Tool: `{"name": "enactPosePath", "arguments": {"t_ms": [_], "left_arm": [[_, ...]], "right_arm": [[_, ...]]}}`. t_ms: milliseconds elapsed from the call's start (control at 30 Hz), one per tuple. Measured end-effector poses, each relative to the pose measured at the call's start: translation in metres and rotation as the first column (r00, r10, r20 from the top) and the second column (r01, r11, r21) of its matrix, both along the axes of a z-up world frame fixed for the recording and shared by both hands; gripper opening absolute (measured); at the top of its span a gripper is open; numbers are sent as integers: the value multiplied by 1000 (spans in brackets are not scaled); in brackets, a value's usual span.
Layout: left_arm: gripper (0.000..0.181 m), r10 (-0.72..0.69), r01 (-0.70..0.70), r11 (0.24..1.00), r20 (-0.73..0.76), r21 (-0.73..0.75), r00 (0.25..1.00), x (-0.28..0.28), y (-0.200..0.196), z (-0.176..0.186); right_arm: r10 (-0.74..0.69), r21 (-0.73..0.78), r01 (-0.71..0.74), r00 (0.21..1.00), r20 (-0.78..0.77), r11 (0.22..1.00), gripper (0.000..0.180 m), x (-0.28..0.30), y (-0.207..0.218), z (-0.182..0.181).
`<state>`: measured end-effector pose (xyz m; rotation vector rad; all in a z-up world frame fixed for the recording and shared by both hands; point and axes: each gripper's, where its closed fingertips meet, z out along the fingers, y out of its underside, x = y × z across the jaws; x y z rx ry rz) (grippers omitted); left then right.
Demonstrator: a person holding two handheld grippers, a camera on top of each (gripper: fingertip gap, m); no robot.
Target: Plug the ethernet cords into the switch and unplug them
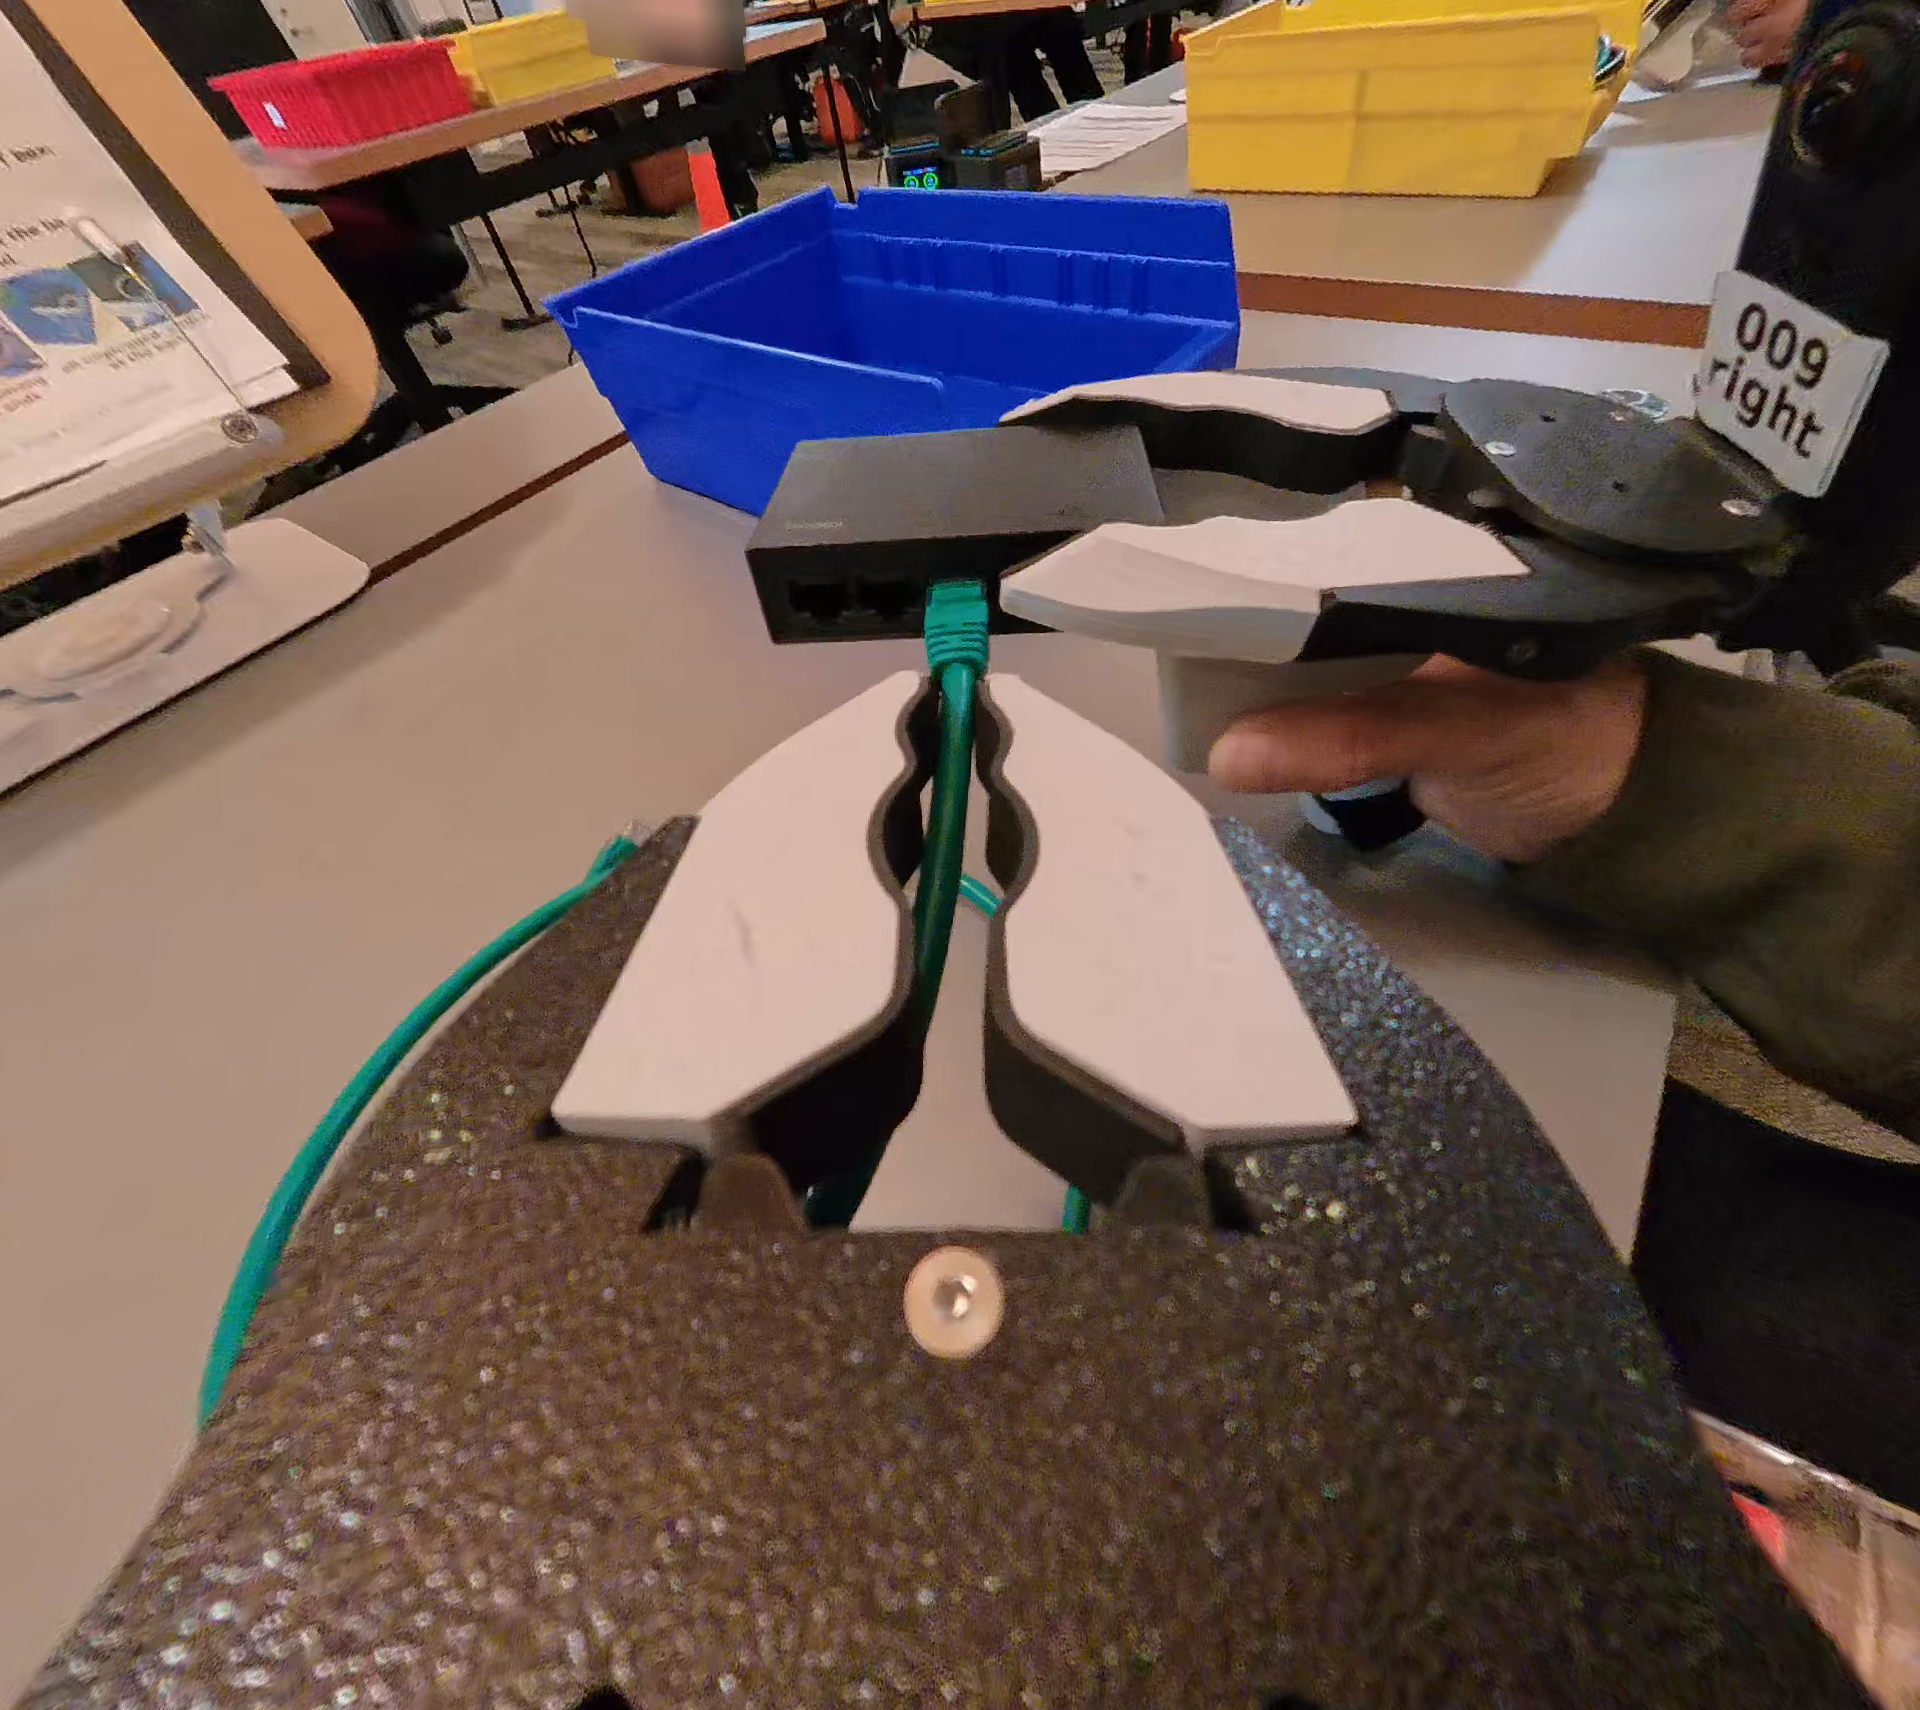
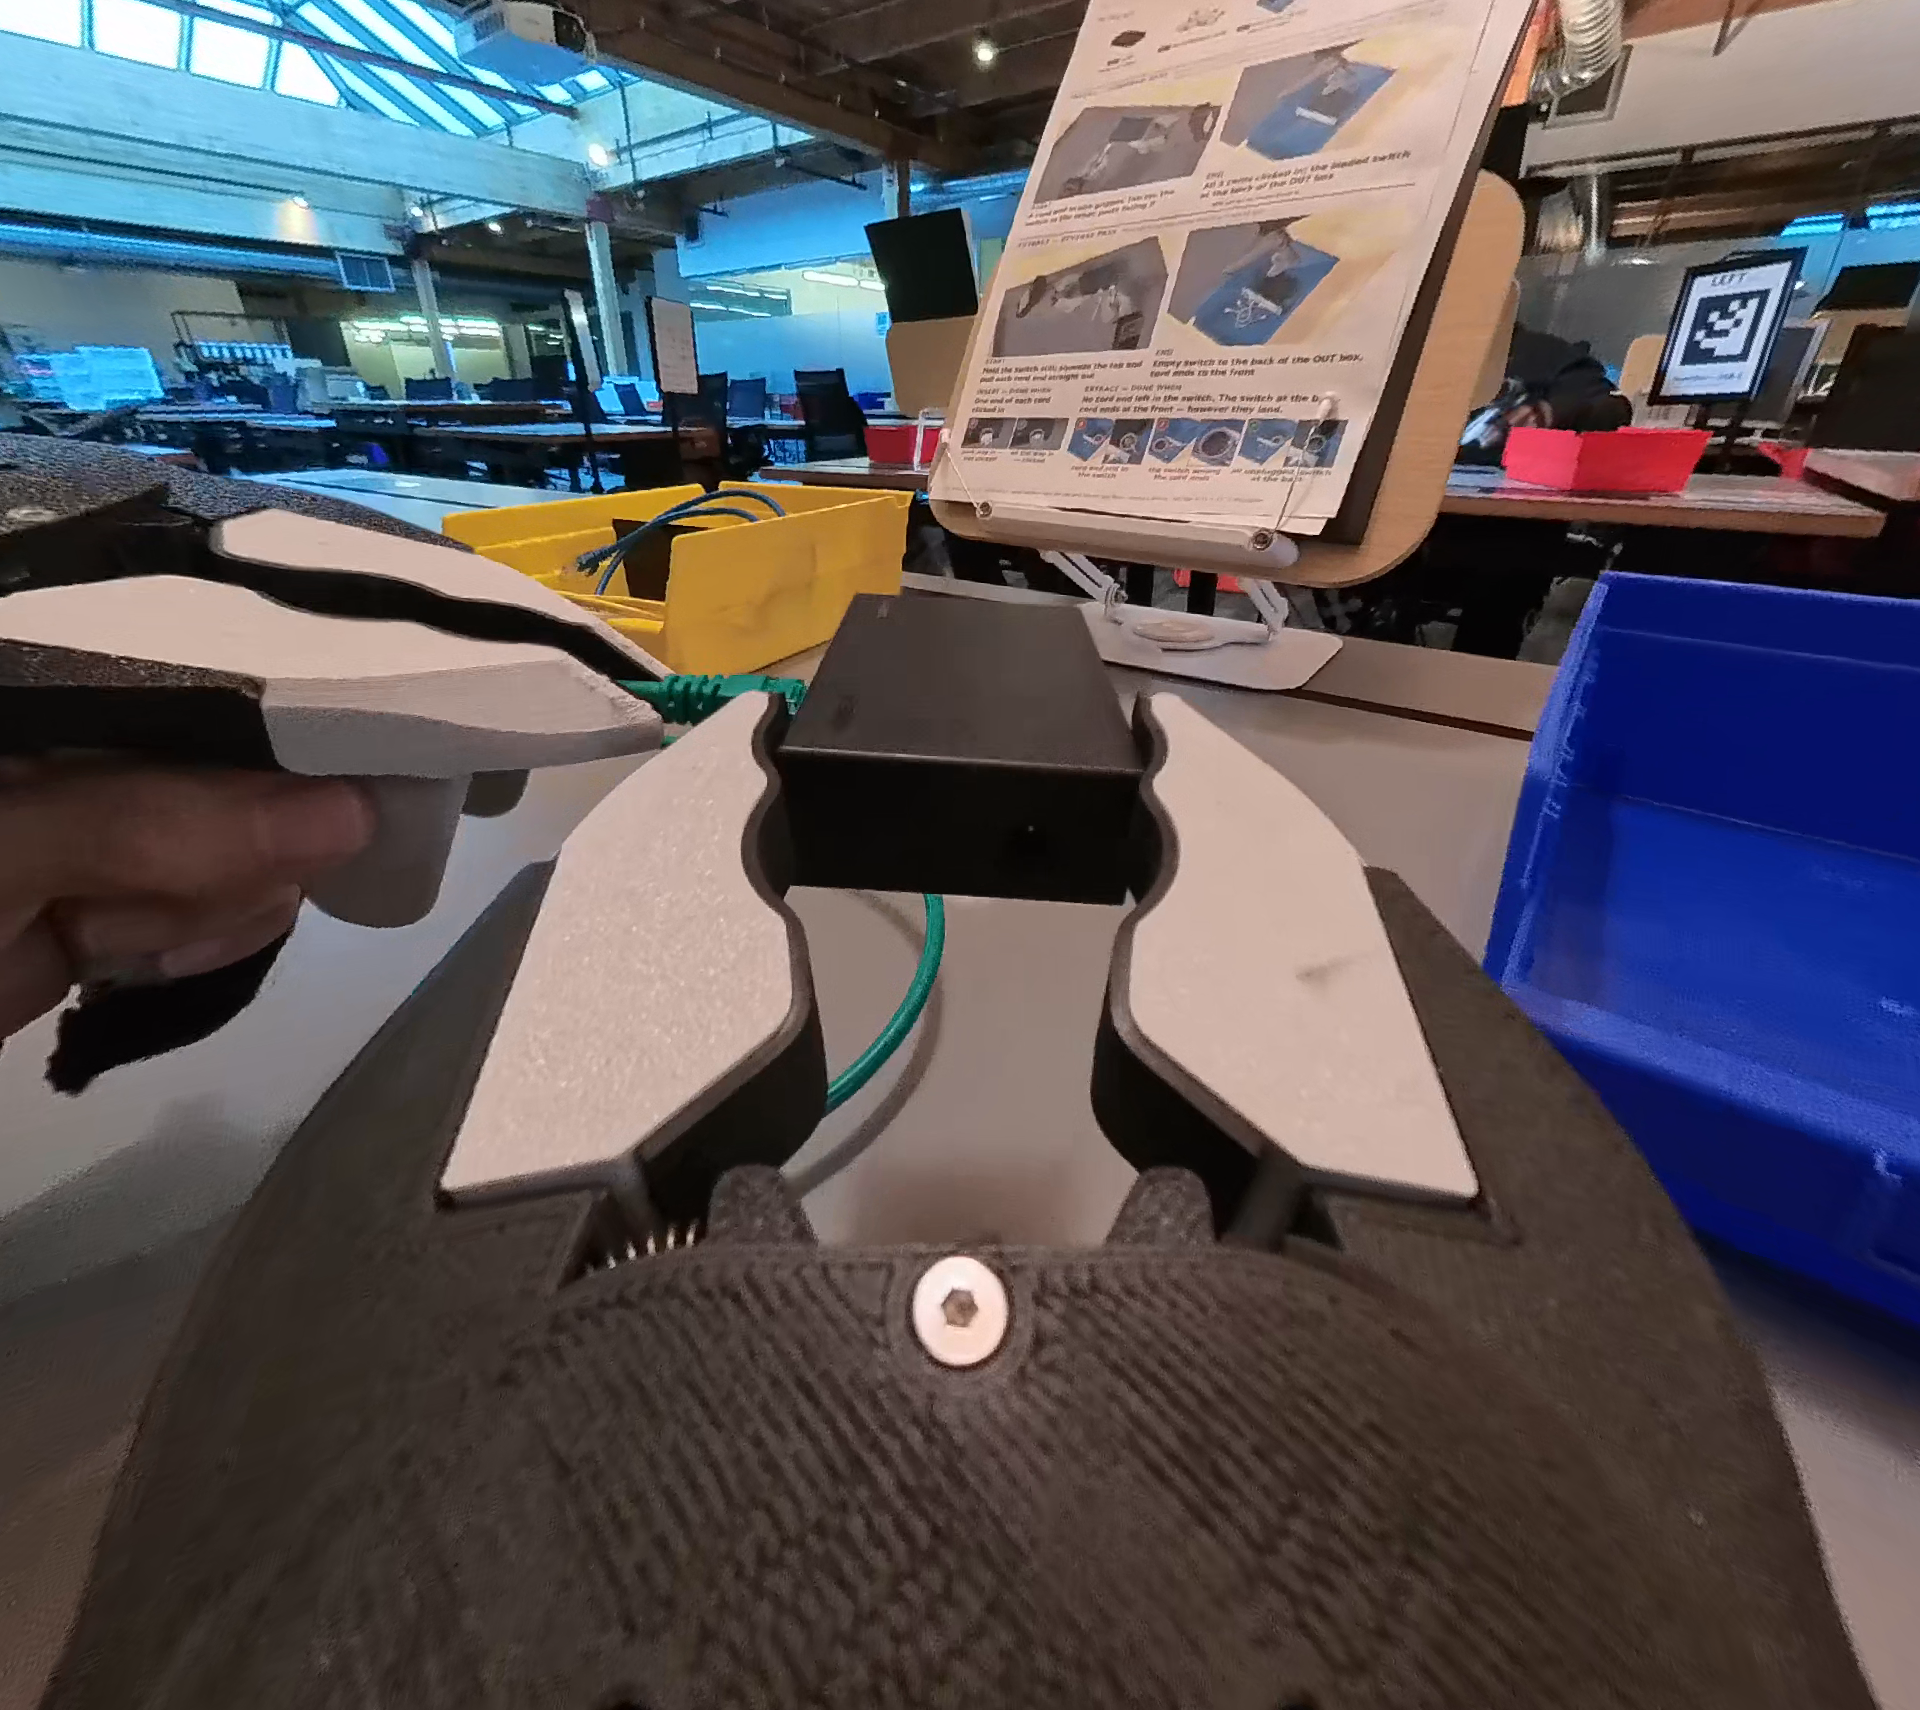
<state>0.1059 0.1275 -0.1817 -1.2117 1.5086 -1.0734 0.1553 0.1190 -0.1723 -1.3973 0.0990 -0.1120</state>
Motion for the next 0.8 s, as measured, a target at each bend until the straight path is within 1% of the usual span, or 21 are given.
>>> {"name": "enactPosePath", "arguments": {"t_ms": [100, 267, 300, 400, 533, 667, 700, 800], "left_arm": [[6, -6, 6, 1000, -3, -6, 1000, 1, -1, 1], [5, -30, 30, 999, 4, -39, 1000, 0, -2, 0], [6, -31, 31, 999, 3, -31, 1000, 0, -2, 1], [5, 19, -17, 998, -37, 56, 999, 0, 0, -3], [6, 41, -41, 999, -7, 23, 999, 2, 0, -1], [5, 74, -72, 994, -20, 78, 997, 3, 3, -5], [5, 62, -61, 996, -4, 64, 998, 4, 2, -2], [6, 16, -13, 999, 53, -45, 998, 7, -5, 8]], "right_arm": [[-16, -7, 16, 1000, 0, 1000, 63, 2, 1, -1], [32, -23, -33, 997, -69, 999, 63, 1, 2, -4], [36, -18, -38, 997, -73, 999, 63, 0, 1, -3], [23, -30, -25, 998, -66, 999, 63, 1, 2, -4], [13, -25, -14, 997, -72, 1000, 63, 1, 1, -4], [0, -34, -2, 998, -63, 999, 63, 1, 3, -4], [6, -17, -7, 997, -71, 1000, 63, 2, 2, -3], [-3, 51, 9, 994, -109, 999, 63, 6, -5, 3]]}}
